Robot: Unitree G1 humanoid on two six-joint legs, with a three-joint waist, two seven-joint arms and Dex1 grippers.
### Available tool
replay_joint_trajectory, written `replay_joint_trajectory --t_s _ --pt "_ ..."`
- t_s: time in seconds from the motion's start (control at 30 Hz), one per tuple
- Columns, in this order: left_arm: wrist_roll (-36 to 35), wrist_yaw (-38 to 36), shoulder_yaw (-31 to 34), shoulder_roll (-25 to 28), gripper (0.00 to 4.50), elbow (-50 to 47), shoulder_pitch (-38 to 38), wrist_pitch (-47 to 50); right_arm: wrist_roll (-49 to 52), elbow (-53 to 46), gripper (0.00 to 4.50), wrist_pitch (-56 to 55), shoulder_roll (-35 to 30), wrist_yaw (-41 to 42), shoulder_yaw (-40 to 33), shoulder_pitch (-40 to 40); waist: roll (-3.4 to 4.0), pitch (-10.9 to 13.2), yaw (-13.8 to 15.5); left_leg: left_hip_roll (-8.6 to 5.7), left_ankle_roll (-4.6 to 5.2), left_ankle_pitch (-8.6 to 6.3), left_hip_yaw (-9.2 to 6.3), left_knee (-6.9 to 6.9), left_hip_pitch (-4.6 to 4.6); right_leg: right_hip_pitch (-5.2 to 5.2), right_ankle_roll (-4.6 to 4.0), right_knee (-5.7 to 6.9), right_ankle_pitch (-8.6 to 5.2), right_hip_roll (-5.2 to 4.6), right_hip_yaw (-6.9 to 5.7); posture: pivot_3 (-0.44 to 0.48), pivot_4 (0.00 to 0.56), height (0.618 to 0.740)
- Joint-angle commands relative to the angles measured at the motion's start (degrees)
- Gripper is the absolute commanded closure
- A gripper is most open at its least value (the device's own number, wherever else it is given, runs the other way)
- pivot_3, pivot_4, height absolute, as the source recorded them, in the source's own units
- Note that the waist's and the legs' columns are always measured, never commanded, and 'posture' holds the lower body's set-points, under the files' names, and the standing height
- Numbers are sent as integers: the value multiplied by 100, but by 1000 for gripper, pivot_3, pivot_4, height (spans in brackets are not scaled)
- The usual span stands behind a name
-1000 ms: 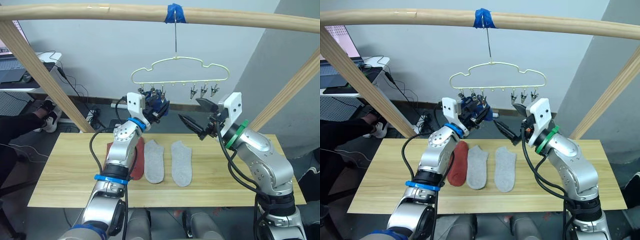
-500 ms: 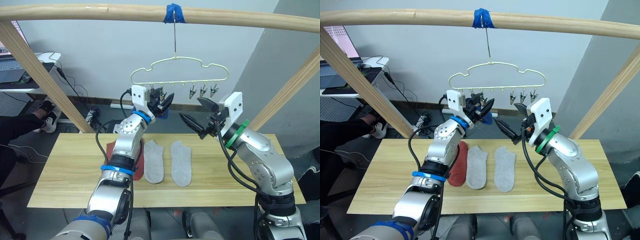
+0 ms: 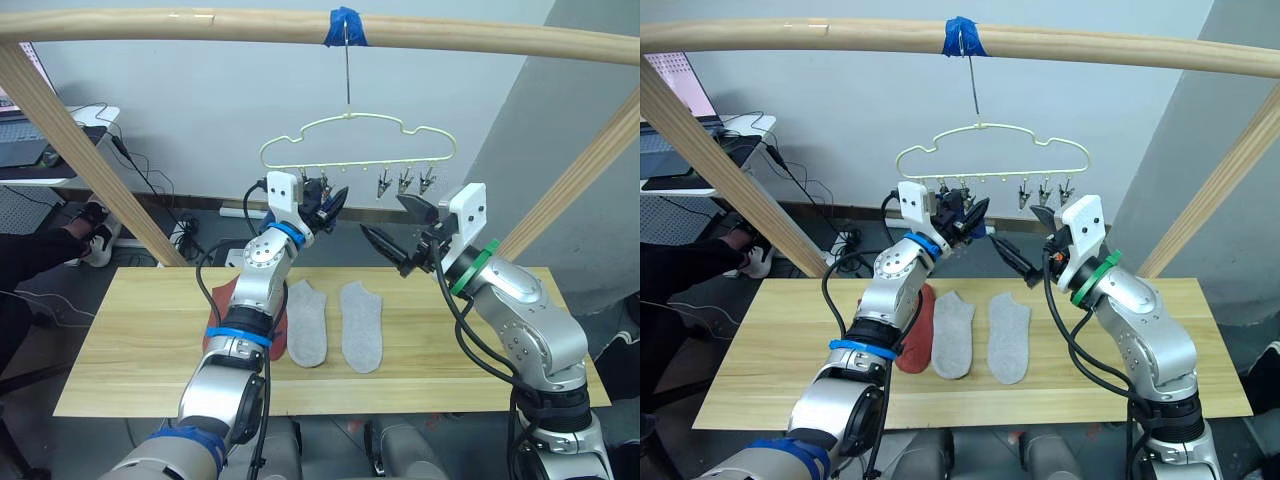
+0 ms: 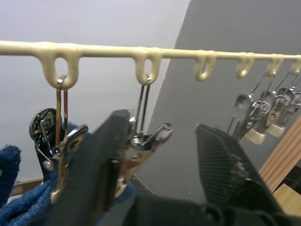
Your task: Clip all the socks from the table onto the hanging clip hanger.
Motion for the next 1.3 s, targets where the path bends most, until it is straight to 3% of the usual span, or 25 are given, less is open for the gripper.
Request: replay_joint_trajectory --t_s 0.03,0.13,0.33,0.5,0.77,1.07,1.17,1.3 --pt "-92 18 136 -33 3107 -53 -205 -93 68 -267 0 -115 -22 -8 -42 -101 0 0 -10 0 0 0 0 0 0 0 0 0 0 0 0 -103 155 740" --pt "-107 -12 174 -50 3864 -89 -227 -61 70 -250 0 -123 -15 -5 -39 -105 0 0 -20 0 0 0 0 0 0 0 0 1 0 0 0 -103 155 740" --pt "-424 -266 201 -70 4373 -593 -136 470 -156 42 0 -154 16 -16 240 118 0 0 -74 0 0 0 -1 0 0 0 0 3 0 0 -1 -88 159 740" --pt "-1066 -603 238 224 4380 -1610 166 2239 -915 1417 0 -368 61 -89 962 226 0 0 -102 0 0 0 -1 1 3 0 0 12 0 0 0 -70 159 740" --pt "-2239 -666 789 941 4380 -2388 255 4924 -1854 4013 0 -1280 622 -13 1618 -453 0 0 -119 2 1 2 -7 17 17 -2 3 55 -2 5 -1 -32 160 740" --pt "-2995 -610 1218 1227 4380 -2811 275 6159 -2591 6274 0 -1889 974 9 1878 -913 -1 0 -38 0 -1 2 -11 16 18 2 -1 54 0 -1 -6 10 160 740" --pt "-3035 -574 1240 1250 4380 -2941 352 6258 -2729 6451 596 -2022 902 120 1870 -867 -1 -1 -32 0 -2 2 -10 17 19 4 -1 55 0 -1 -5 15 160 740" --pt "-3034 -554 1236 1269 4380 -3024 427 6276 -2760 6245 1996 -2141 831 273 1795 -737 -2 -1 -3 0 -2 2 -11 17 27 10 -1 56 0 -1 -5 17 157 740"
